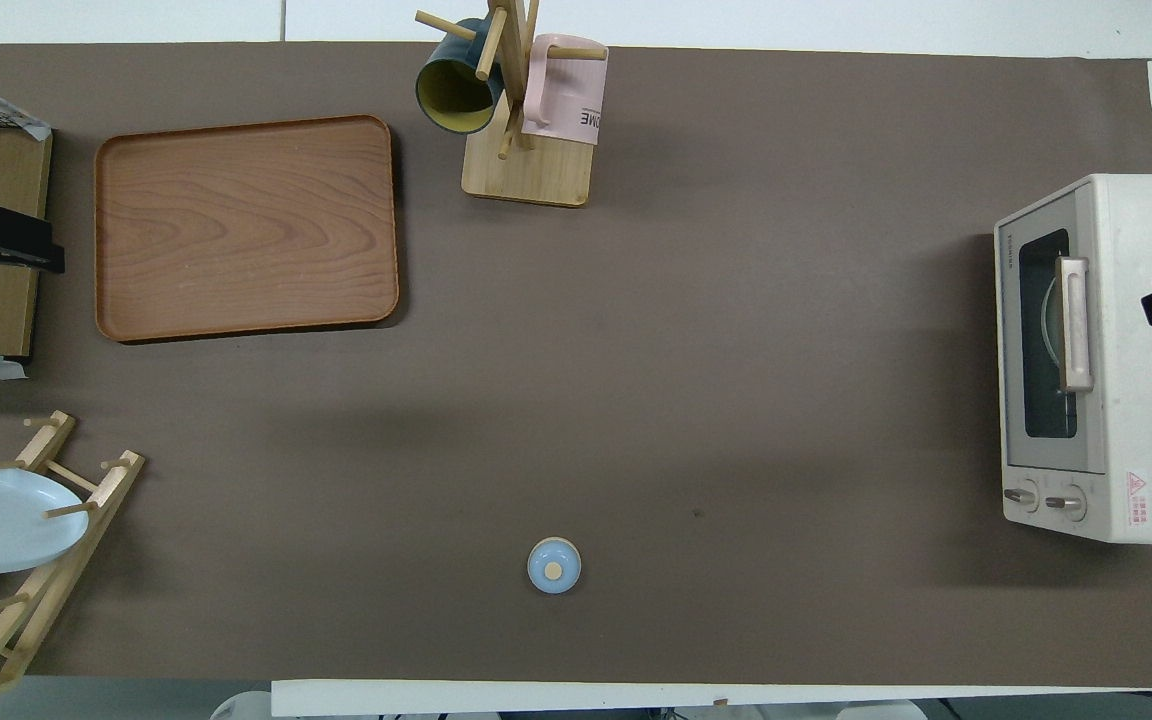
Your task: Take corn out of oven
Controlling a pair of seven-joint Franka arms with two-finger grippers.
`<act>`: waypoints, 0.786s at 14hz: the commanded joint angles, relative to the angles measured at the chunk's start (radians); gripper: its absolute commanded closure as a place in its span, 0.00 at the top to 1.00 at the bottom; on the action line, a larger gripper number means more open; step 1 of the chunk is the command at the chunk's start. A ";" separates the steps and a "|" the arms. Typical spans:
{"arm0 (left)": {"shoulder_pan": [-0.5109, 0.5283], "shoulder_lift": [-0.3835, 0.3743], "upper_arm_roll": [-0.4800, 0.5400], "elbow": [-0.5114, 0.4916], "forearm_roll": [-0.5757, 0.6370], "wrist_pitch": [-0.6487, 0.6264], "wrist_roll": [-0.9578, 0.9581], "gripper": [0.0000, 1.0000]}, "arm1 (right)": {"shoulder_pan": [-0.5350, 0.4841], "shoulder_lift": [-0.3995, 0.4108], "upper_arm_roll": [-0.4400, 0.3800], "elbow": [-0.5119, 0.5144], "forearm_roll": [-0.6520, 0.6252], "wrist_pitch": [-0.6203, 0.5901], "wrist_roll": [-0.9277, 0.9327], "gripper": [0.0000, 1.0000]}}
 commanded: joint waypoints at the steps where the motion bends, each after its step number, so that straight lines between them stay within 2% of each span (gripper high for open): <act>1: 0.010 -0.016 -0.002 -0.017 -0.004 -0.005 0.011 1.00 | -0.003 -0.023 0.004 -0.031 0.002 0.018 0.012 1.00; 7: 0.009 -0.016 -0.002 -0.017 -0.004 -0.005 0.011 1.00 | -0.006 -0.029 0.004 -0.046 0.002 0.024 -0.010 1.00; 8: 0.009 -0.016 -0.002 -0.017 -0.004 -0.005 0.011 1.00 | 0.001 -0.029 0.004 -0.054 0.002 0.029 -0.011 0.84; 10: 0.010 -0.016 -0.002 -0.017 -0.004 -0.005 0.011 1.00 | 0.004 -0.035 0.004 -0.059 0.000 0.029 -0.011 0.34; 11: 0.009 -0.016 -0.002 -0.017 -0.004 -0.005 0.011 1.00 | 0.003 -0.035 0.006 -0.059 -0.001 0.030 -0.014 0.14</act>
